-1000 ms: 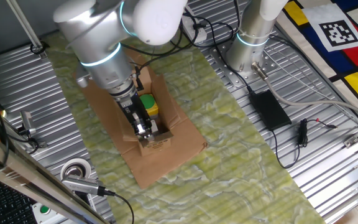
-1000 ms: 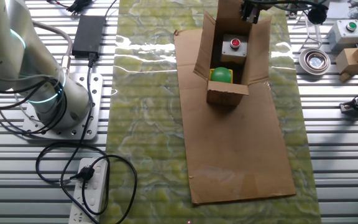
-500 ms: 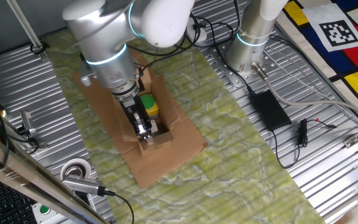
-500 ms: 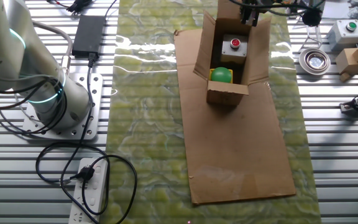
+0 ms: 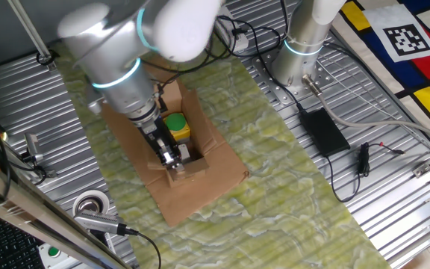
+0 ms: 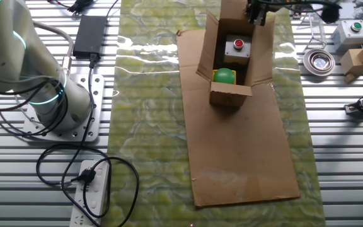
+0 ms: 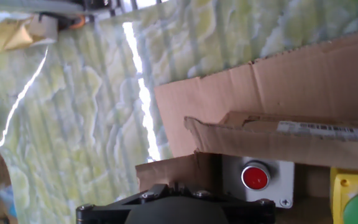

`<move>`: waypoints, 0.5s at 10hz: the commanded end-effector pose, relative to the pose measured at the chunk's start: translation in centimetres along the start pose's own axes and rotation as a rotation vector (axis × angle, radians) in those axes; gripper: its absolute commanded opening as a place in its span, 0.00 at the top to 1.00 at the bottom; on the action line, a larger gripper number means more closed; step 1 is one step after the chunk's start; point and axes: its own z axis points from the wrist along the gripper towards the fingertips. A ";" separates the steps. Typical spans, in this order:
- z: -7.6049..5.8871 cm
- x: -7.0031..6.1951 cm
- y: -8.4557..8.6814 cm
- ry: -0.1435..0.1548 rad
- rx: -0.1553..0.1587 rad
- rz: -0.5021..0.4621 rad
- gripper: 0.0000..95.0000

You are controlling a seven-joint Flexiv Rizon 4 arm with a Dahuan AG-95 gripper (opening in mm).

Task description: Open a box

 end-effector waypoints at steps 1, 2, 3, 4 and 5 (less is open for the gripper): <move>0.0 0.2 -0.1 -0.027 0.019 0.036 1.00; 0.0 0.2 -0.1 -0.036 0.043 0.046 1.00; 0.4 0.3 0.2 -0.042 0.055 0.054 1.00; 0.9 0.4 0.5 -0.050 0.055 0.061 1.00; 1.3 0.5 0.7 -0.056 0.056 0.068 1.00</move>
